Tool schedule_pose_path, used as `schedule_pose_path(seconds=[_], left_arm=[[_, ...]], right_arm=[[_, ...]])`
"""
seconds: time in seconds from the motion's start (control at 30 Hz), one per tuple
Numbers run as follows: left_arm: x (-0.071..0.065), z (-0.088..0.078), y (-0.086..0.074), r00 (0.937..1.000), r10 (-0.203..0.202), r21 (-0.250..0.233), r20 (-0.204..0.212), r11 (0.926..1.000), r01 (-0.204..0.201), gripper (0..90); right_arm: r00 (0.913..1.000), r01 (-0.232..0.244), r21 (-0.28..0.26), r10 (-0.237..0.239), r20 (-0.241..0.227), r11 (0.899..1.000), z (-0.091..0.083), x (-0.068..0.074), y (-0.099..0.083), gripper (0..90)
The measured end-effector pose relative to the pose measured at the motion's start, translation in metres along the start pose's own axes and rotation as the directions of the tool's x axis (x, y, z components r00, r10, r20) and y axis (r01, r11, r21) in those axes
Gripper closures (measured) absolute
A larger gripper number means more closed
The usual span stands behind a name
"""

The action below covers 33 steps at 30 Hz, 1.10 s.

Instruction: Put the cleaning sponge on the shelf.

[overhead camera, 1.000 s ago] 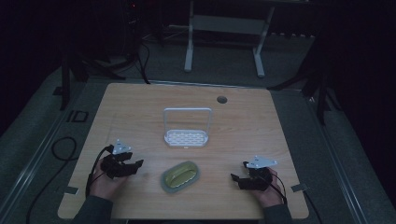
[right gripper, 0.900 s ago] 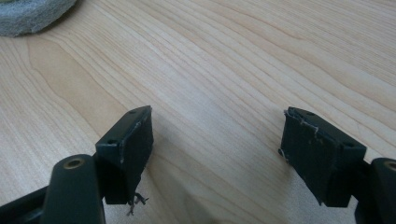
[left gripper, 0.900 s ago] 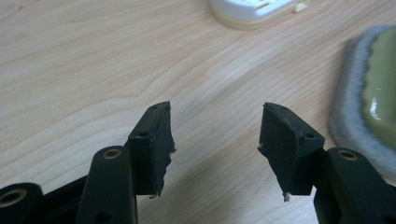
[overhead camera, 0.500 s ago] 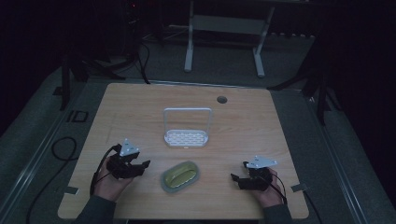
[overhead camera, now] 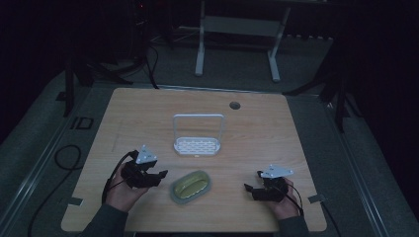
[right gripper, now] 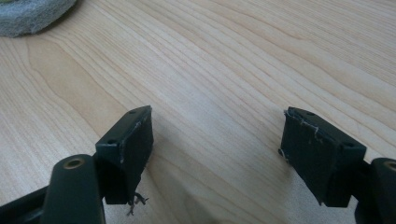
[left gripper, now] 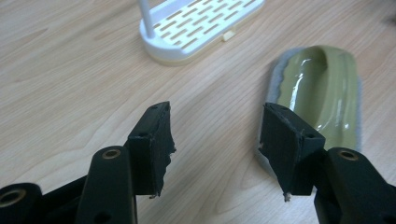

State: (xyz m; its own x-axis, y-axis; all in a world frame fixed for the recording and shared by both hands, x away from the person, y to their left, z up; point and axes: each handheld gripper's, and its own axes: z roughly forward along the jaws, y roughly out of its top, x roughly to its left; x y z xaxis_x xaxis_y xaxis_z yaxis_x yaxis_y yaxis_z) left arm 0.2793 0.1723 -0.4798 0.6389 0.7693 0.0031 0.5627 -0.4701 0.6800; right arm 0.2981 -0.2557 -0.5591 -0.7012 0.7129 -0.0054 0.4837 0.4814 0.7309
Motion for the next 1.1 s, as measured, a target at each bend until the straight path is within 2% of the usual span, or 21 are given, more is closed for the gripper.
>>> schedule_pose_path(seconds=[0.7,1.1], left_arm=[[-0.013,0.003,0.024,0.9963,0.068,0.061,0.053,0.9956,-0.071,43.8],[-0.02,0.007,0.035,0.9921,0.098,0.123,0.078,0.9866,-0.107,42.8]], right_arm=[[1.0,0.0,-0.001,0.0,0.0,1.0,0.0,0.0,0.0,24.7],[1.0,-0.003,-0.002,0.003,0.0,1.0,0.0,0.0,0.0,24.7]])
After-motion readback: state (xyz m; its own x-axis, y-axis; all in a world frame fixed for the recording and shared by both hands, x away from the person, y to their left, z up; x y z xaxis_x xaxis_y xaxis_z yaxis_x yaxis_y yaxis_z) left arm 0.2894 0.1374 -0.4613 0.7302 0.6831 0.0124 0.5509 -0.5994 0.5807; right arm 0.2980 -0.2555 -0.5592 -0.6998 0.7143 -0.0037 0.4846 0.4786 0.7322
